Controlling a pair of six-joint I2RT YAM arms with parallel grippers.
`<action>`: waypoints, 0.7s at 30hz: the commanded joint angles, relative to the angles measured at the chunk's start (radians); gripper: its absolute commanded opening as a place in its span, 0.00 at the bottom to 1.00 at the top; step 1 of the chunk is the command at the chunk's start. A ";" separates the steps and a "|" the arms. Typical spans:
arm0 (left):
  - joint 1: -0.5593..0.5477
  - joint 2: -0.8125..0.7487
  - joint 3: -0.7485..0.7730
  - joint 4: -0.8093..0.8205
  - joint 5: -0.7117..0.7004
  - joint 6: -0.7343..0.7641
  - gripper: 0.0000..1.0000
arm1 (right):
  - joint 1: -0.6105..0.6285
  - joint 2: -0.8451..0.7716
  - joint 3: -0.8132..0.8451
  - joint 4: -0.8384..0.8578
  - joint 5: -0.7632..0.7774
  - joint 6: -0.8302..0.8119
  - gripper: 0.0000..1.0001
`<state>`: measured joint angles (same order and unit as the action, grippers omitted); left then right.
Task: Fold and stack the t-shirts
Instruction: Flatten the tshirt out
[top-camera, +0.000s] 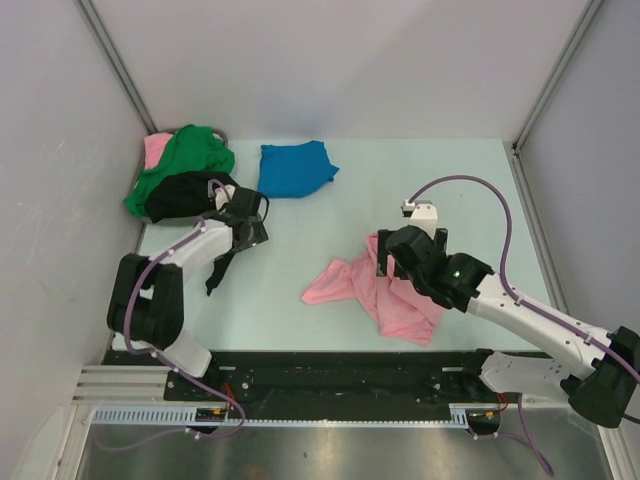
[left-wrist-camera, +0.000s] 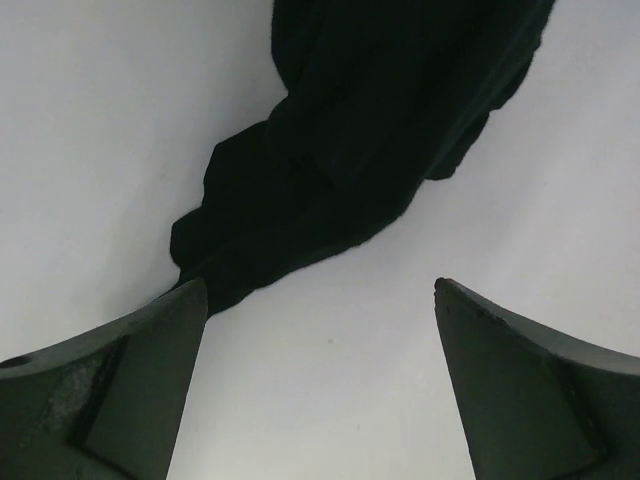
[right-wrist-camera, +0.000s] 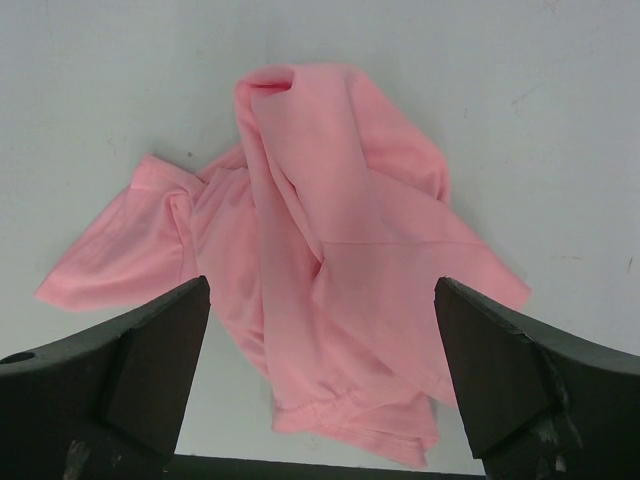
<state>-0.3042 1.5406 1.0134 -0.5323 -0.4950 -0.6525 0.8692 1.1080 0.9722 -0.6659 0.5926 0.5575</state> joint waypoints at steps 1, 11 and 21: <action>0.025 0.075 0.014 0.145 -0.016 0.037 1.00 | 0.005 -0.048 -0.006 0.017 0.013 0.004 1.00; 0.077 0.170 0.119 0.146 -0.008 0.062 0.00 | 0.004 -0.091 -0.052 0.000 0.032 0.007 1.00; 0.099 -0.071 0.405 0.030 0.010 0.122 0.00 | 0.004 -0.119 -0.052 0.018 0.016 -0.013 1.00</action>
<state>-0.2302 1.6028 1.1908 -0.4641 -0.4656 -0.5743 0.8692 1.0172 0.9218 -0.6731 0.5972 0.5564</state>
